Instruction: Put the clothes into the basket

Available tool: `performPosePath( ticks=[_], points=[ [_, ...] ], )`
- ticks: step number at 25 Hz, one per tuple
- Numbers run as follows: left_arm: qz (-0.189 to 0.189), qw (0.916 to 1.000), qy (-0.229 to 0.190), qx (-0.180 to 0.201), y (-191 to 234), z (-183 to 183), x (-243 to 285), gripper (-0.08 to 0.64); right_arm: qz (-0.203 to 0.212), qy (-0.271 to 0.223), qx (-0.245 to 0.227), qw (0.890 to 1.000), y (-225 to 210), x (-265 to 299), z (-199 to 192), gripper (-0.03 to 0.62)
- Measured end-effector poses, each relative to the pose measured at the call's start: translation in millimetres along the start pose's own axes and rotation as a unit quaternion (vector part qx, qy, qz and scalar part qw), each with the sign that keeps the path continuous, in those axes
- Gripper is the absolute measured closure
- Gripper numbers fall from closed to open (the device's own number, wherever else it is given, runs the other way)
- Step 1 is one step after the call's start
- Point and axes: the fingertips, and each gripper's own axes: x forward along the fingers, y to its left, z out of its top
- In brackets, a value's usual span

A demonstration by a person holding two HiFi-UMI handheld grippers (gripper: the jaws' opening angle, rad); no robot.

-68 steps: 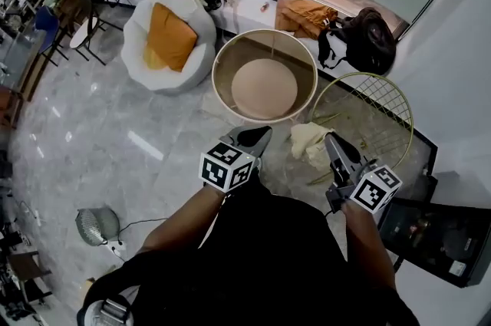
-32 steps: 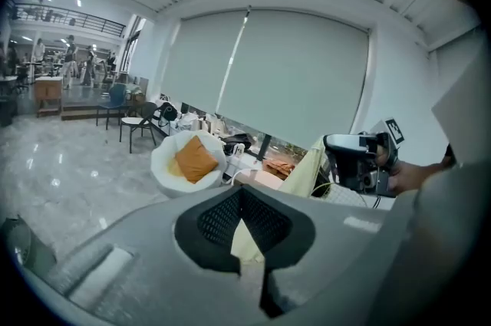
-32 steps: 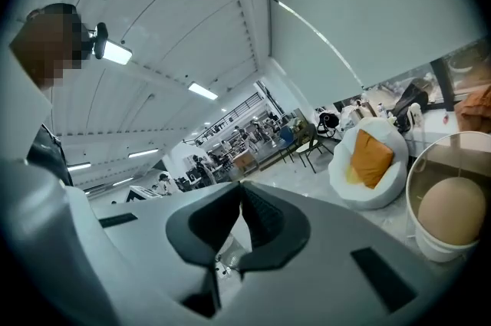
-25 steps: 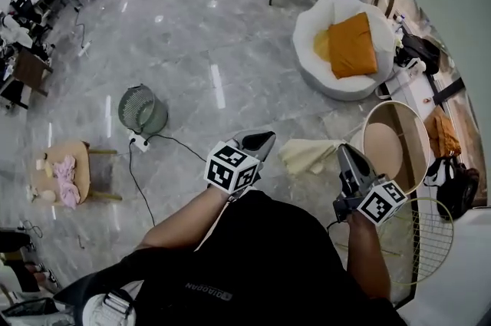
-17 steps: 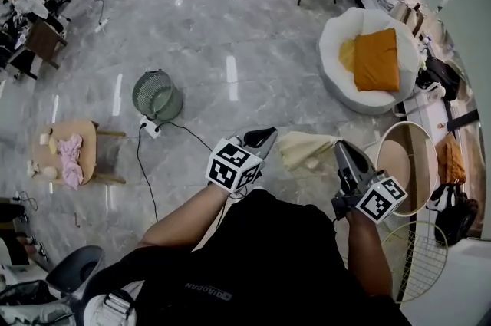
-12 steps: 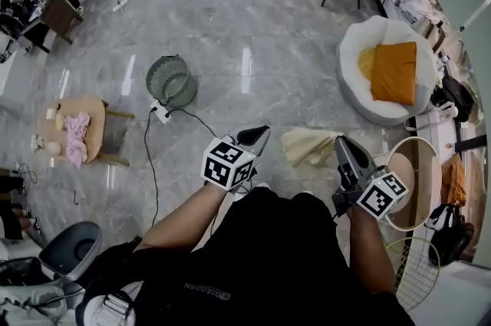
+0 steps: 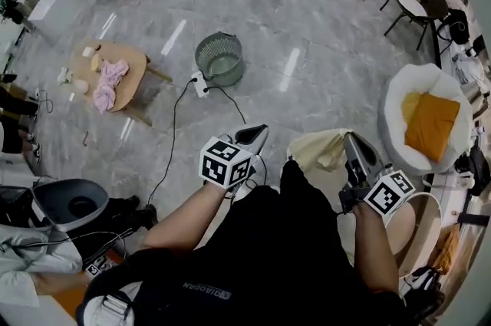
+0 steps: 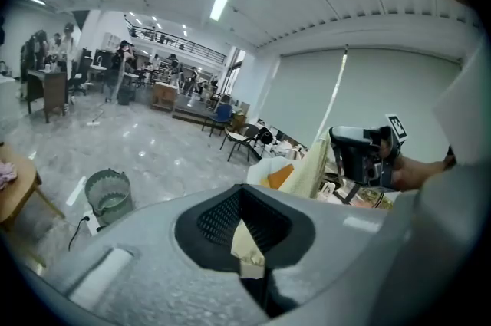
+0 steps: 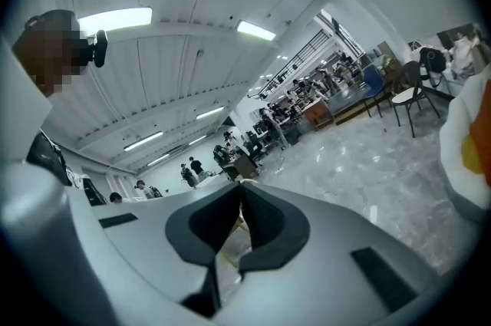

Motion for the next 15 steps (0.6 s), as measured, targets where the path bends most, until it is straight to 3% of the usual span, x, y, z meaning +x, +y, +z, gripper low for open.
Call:
performPosePath(
  ticks=[7, 15],
  points=[
    [0.062, 0.9974, -0.023, -0.027, 48, 24, -7, 0.56, 0.079, 0.053, -0.01, 0.995, 3, 83, 8, 0.568],
    [0.115, 0.9915, -0.041, -0.043, 100, 75, 16, 0.56, 0.14, 0.087, -0.019, 0.986, -15, 170, 41, 0.568]
  ],
)
